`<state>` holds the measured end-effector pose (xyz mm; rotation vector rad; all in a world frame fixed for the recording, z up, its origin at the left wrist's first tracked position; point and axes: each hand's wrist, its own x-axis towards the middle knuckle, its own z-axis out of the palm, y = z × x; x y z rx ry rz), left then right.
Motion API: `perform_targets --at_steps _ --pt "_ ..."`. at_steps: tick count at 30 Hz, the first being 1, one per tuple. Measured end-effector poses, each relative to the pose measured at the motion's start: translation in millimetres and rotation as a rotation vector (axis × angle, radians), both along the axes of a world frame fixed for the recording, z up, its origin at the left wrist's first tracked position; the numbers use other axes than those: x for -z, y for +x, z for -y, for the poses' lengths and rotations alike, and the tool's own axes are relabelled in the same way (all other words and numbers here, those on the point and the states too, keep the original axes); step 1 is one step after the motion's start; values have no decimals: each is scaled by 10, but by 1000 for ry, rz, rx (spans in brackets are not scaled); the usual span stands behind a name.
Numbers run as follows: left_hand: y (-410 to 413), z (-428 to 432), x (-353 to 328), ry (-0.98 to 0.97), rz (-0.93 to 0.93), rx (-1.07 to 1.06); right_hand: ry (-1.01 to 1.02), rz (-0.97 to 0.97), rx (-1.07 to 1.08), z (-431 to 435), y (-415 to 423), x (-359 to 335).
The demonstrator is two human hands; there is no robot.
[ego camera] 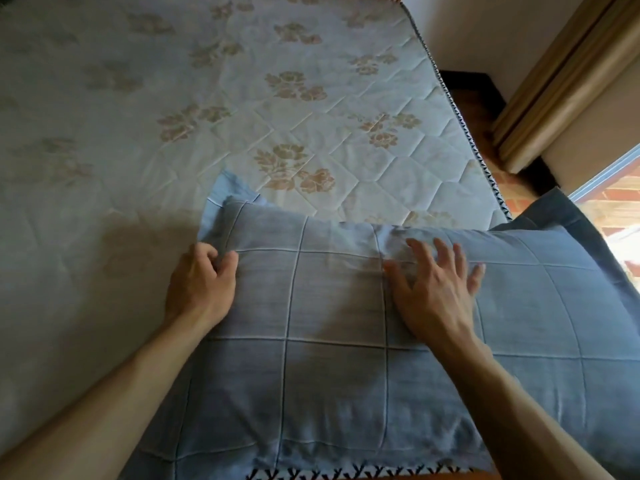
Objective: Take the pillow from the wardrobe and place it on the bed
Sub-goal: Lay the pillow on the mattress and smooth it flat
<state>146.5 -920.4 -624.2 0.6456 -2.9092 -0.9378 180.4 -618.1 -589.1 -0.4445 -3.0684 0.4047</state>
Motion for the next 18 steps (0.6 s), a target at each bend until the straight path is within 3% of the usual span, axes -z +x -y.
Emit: perform_targets --at_steps 3,7,13,18 --pt "-151 -164 -8 34 129 81 91 146 18 -141 29 63" --pt "-39 -332 230 101 297 67 75 122 6 -116 0 303" --pt "133 -638 383 85 314 2 3 125 2 -203 -311 531" --pt "-16 -528 315 109 195 -60 5 112 11 -201 -246 518"
